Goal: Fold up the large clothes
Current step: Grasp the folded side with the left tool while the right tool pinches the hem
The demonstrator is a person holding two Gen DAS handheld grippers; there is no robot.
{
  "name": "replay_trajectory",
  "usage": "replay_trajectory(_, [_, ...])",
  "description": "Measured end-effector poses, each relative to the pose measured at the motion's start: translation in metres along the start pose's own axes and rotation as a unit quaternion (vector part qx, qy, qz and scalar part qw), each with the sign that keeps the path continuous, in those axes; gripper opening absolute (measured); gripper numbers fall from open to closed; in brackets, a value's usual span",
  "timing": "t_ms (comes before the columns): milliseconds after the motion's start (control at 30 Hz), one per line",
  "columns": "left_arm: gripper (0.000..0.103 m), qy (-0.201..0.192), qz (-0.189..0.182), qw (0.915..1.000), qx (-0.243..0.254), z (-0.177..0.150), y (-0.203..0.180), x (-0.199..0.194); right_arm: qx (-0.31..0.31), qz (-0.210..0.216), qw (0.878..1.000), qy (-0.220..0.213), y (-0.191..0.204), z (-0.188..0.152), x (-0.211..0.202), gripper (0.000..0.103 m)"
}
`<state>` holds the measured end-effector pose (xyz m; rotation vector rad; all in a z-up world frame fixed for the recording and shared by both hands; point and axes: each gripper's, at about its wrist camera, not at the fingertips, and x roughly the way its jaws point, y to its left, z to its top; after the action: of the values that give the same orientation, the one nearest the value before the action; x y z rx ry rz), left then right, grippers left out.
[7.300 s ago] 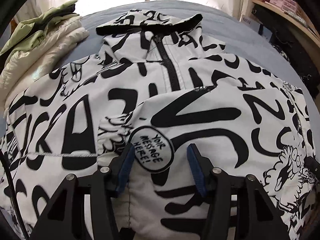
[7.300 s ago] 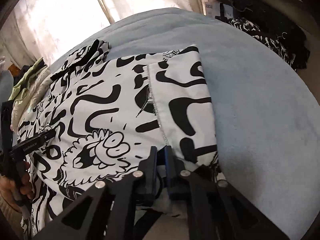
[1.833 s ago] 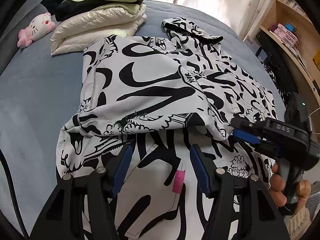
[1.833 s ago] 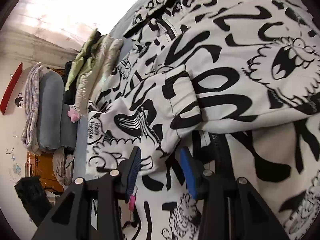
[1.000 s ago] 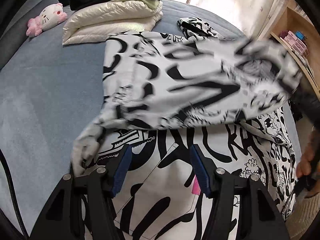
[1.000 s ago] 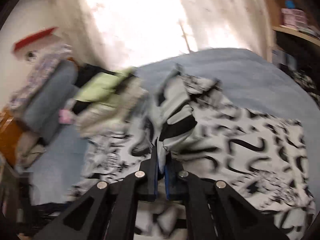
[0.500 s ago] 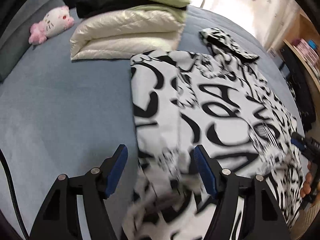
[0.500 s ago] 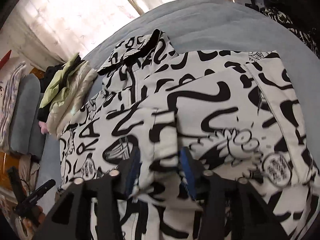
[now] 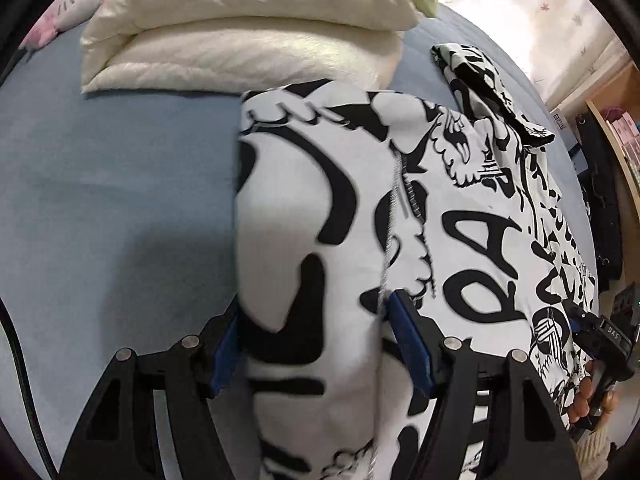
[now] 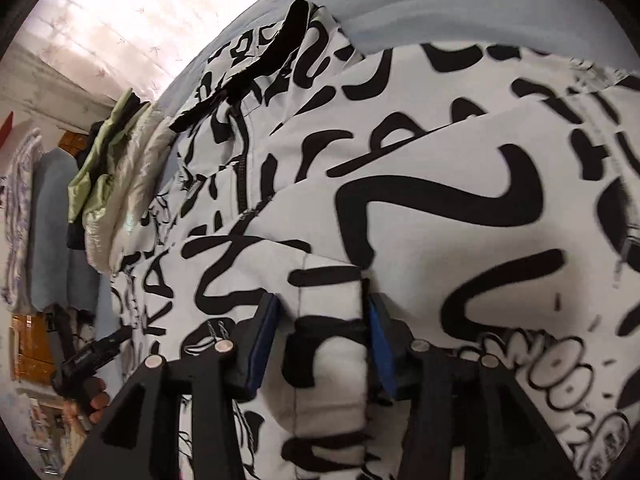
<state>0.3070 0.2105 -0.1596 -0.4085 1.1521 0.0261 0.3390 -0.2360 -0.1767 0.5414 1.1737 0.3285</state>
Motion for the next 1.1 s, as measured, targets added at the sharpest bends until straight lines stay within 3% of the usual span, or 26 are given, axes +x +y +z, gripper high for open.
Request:
replay_trajectory(33, [0.065,-0.004,0.003,1.0000,0.003,0.000,-0.004,0.001,-0.004,0.006,1.000,-0.005,0.001,-0.001,0.000,0.044])
replay_trajectory(67, [0.049,-0.015,0.011,0.9998,0.008,0.000,-0.008,-0.001,-0.011,0.001,1.000,-0.013,0.005,-0.003,-0.001,0.042])
replay_trajectory(100, [0.041,-0.024,0.023,0.9994,0.013,0.000,-0.010,-0.003,-0.023,-0.008,0.999,-0.023,0.009,-0.004,-0.003,0.030])
replay_trajectory(133, [0.029,-0.033,0.034,0.9987,0.017,-0.001,-0.013,-0.005,-0.045,-0.019,0.998,-0.039,0.018,-0.007,-0.006,0.027])
replay_trajectory(167, [0.007,-0.046,0.048,0.9977,0.014,-0.001,-0.013,-0.010,-0.061,-0.028,0.996,-0.053,0.025,-0.009,-0.009,0.027])
replay_trajectory(300, [0.006,-0.114,0.070,0.9910,-0.001,-0.004,-0.012,-0.030,-0.145,-0.056,0.979,-0.133,0.071,-0.016,-0.023,0.026])
replay_trajectory(400, [0.006,-0.176,0.092,0.9800,0.000,-0.008,-0.011,-0.038,-0.192,-0.065,0.959,-0.200,0.103,-0.015,-0.028,0.026])
replay_trajectory(467, [0.006,-0.196,0.124,0.9728,0.011,-0.010,-0.009,-0.032,-0.200,-0.088,0.953,-0.211,0.110,-0.007,-0.017,0.026])
replay_trajectory(567, [0.006,-0.195,0.150,0.9689,0.023,-0.012,-0.002,-0.012,-0.179,-0.138,0.959,-0.171,0.099,0.008,0.019,0.027])
replay_trajectory(667, [0.012,-0.187,0.140,0.9721,0.014,-0.008,0.003,-0.008,-0.123,-0.133,0.978,-0.106,0.072,0.014,0.041,0.028])
replay_trajectory(767, [0.024,-0.184,0.138,0.9731,0.007,-0.007,0.007,-0.018,-0.074,-0.118,0.985,-0.105,0.056,0.015,0.029,0.042])
replay_trajectory(867, [0.028,-0.183,0.154,0.9710,0.000,-0.009,0.006,-0.034,-0.046,-0.115,0.987,-0.100,0.050,0.014,0.012,0.043])
replay_trajectory(933, [0.029,-0.208,0.155,0.9658,0.004,-0.018,-0.005,-0.054,-0.040,-0.117,0.983,-0.134,0.057,0.003,-0.009,0.043])
replay_trajectory(1000, [0.030,-0.233,0.136,0.9627,0.021,-0.031,-0.020,-0.071,-0.061,-0.102,0.980,-0.157,0.072,-0.012,-0.022,0.044])
replay_trajectory(1100, [0.042,-0.238,0.115,0.9633,0.044,-0.050,-0.051,-0.081,-0.124,-0.061,0.979,-0.153,0.112,-0.037,-0.026,0.045])
